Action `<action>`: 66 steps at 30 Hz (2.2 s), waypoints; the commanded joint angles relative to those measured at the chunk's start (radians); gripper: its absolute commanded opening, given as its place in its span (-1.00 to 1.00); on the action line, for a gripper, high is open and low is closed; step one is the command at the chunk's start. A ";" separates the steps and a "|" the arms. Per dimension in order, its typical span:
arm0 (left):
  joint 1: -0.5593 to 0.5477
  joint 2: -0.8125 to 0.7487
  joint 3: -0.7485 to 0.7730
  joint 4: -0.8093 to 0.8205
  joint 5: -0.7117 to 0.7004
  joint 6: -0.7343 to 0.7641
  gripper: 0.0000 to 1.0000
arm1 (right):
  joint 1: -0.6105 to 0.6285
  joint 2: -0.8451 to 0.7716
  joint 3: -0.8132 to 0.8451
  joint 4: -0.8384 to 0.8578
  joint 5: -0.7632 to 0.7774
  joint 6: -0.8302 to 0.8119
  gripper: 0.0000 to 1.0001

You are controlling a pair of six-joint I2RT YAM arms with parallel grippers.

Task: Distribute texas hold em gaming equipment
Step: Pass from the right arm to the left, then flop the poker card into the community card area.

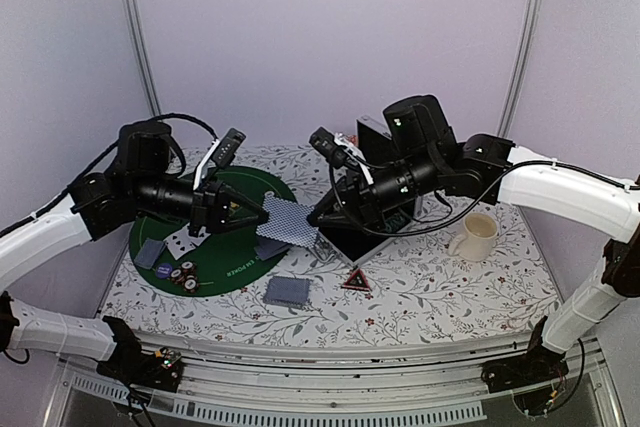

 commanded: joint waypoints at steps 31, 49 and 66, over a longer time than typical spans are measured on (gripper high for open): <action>0.255 0.836 0.410 -0.257 -1.674 0.418 -1.00 | -0.058 -0.080 -0.131 0.061 0.276 0.105 0.98; 0.229 1.014 0.347 -0.177 -1.581 0.474 -1.00 | -0.058 -0.092 -0.153 0.074 0.265 0.112 0.98; 0.203 1.073 0.354 -0.318 -1.480 0.351 -1.00 | -0.058 -0.091 -0.151 0.077 0.261 0.112 0.98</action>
